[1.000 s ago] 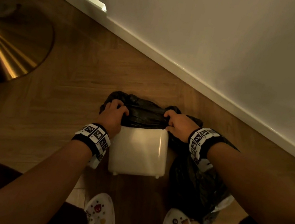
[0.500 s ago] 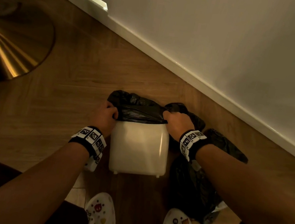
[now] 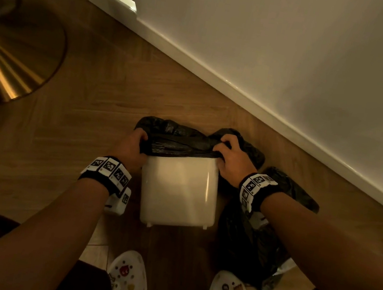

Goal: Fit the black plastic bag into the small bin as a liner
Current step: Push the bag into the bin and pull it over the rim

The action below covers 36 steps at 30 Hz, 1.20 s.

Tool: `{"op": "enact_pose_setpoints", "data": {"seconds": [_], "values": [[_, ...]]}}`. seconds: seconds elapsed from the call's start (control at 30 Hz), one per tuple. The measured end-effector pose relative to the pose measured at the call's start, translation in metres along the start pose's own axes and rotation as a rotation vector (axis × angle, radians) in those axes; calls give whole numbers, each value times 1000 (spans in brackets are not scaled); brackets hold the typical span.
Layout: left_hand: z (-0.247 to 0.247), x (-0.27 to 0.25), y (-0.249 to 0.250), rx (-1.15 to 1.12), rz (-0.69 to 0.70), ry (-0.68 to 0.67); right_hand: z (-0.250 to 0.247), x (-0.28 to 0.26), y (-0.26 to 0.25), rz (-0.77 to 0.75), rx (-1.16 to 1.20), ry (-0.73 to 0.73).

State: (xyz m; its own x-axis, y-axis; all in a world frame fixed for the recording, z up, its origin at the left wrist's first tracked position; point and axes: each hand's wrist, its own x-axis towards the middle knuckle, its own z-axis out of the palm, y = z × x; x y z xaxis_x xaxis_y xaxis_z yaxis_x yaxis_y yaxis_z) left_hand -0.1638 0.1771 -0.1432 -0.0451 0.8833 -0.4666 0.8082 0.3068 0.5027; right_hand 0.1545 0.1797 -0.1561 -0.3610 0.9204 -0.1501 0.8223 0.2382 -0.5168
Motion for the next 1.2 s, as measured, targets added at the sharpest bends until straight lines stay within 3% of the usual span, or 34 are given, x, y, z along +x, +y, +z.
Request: {"op": "enact_pose_setpoints", "data": {"seconds": [0.13,0.4,0.53,0.7,0.8,0.93,1.03,1.1,1.2], "values": [[-2,-2,2,-88,17,16,-7,8,4,196,156,-59],[2,7,-2,-66,-5,39,-9,28,4,214,-169,-97],[7,10,-7,-67,-14,67,-1,28,1,270,-103,-18],[17,13,-14,-183,-97,140,2,25,5,159,-59,28],[18,11,-9,-81,-63,179,9,23,6,175,-18,55],[21,14,-14,21,-26,157,17,16,13,203,138,46],[17,15,-14,-48,-112,108,10,13,16,271,324,-44],[13,16,-6,-147,-203,54,6,17,14,398,556,-65],[9,20,10,-541,-395,-21,8,30,12,801,1082,102]]}}
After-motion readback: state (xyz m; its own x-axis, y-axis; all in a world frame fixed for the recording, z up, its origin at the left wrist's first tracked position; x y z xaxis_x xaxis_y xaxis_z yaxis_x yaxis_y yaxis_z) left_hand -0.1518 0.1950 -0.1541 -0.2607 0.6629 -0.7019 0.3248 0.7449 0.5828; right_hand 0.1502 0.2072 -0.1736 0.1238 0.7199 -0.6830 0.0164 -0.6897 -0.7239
